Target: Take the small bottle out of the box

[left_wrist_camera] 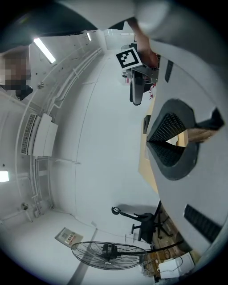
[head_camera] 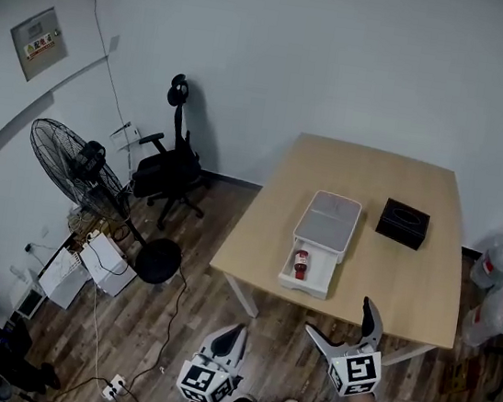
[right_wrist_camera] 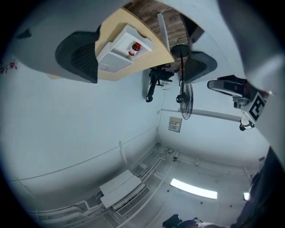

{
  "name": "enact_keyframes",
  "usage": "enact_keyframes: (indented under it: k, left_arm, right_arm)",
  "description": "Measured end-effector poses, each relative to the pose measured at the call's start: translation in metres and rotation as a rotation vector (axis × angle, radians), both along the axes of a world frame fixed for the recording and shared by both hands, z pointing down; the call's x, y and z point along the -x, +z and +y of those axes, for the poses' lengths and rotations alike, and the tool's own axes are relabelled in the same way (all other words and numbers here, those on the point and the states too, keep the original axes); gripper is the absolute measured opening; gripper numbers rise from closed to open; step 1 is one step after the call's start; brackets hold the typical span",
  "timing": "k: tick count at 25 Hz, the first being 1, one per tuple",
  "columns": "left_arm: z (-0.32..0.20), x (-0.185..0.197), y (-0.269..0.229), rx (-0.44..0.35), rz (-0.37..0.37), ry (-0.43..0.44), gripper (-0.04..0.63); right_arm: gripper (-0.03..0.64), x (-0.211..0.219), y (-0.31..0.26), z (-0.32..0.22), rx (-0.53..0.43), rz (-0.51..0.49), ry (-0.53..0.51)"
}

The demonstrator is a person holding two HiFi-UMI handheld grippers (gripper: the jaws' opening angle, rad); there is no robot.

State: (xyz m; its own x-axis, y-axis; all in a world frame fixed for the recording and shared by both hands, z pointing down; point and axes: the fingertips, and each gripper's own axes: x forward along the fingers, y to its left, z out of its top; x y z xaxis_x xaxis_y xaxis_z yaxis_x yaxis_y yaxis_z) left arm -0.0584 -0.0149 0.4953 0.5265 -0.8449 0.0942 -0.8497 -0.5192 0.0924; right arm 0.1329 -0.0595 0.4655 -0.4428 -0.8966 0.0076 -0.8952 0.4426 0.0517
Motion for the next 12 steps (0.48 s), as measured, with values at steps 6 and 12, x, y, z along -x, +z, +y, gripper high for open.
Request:
enact_keyframes:
  k: [6, 12]
  left_arm:
    - [-0.026, 0.003, 0.015, 0.032, 0.002, 0.001, 0.014]
    - [-0.076, 0.01, 0.013, -0.003, -0.02, 0.044, 0.014]
  right_arm:
    - [0.588, -0.002, 0.0, -0.038, -0.009, 0.011, 0.011]
    - [0.588, -0.004, 0.006, -0.093, -0.008, 0.011, 0.048]
